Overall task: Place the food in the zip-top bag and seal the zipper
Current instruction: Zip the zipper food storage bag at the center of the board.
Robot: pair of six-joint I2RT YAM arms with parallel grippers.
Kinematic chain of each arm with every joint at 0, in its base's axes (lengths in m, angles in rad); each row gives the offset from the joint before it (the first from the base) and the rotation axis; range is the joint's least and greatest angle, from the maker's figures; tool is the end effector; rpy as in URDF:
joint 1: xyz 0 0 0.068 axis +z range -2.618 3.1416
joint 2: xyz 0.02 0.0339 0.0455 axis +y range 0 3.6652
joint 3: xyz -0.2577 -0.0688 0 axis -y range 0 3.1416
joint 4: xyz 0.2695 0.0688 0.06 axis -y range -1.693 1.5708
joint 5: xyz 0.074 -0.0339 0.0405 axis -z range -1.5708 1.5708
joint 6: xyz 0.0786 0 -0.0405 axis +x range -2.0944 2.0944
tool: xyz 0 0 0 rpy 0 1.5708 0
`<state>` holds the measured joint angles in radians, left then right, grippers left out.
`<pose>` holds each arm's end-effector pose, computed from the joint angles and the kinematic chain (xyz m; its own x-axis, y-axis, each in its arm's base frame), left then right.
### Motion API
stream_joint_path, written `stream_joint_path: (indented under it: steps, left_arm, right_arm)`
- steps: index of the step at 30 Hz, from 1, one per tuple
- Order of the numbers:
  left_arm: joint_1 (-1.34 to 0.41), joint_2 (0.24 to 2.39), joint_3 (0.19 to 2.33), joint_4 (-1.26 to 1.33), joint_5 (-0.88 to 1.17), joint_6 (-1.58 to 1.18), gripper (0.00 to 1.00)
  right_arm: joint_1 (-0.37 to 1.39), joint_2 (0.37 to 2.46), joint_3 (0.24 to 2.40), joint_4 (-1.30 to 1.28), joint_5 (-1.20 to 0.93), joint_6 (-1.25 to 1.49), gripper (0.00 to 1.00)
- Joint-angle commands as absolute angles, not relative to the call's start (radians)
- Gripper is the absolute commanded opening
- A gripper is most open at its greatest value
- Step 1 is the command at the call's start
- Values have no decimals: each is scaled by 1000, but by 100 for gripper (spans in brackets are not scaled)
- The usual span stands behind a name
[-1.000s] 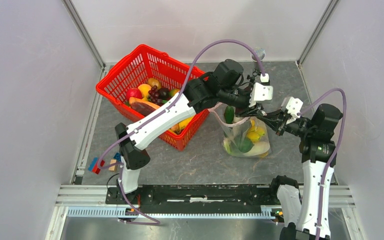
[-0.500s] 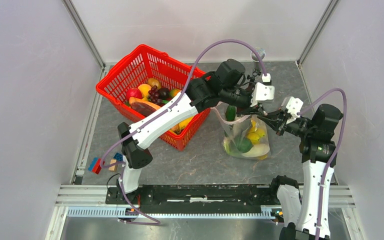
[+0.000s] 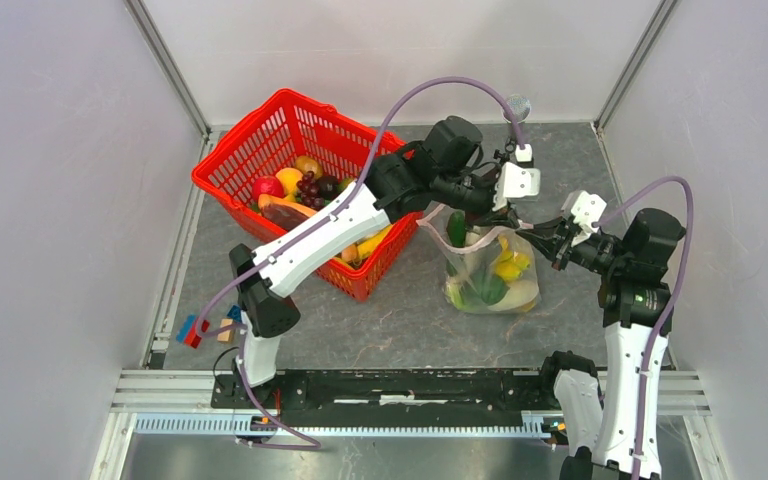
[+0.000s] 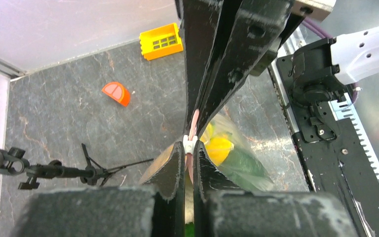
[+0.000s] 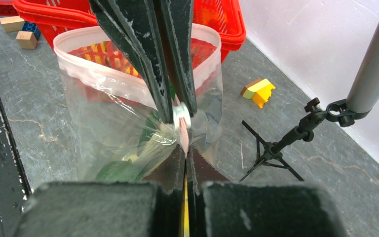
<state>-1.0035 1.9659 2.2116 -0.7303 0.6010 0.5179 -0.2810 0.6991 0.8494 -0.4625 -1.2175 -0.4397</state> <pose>0.2252 -0.4362 0.4104 0.2600 0.3519 -0.8992 0.9619 -0.1761 0.2092 0.1901 0.0219 0.3479 0.0573 -0.1698 -0.9838 -0.8151 0.5611 -0.1443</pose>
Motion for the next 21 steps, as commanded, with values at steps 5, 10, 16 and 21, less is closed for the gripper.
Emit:
stream_joint_path:
  steps: [5,10,16,21]
  left_arm:
    - [-948,1873,2128,-798,518,568,2]
    - [-925,1833,2071,-798,492,573,2]
    - [-923,1816,2079,-757,540,516,2]
    - [-928,1831,2115,-743,598,482,2]
  right_arm:
    - [-281,681,874,-399,-1217,-428,0]
    - [-281,677,880,-408,-1209,-430,0]
    - [-282,675,903,-437,-1252,-428,22]
    - [-282,661,948,-510,-1261,-486,71]
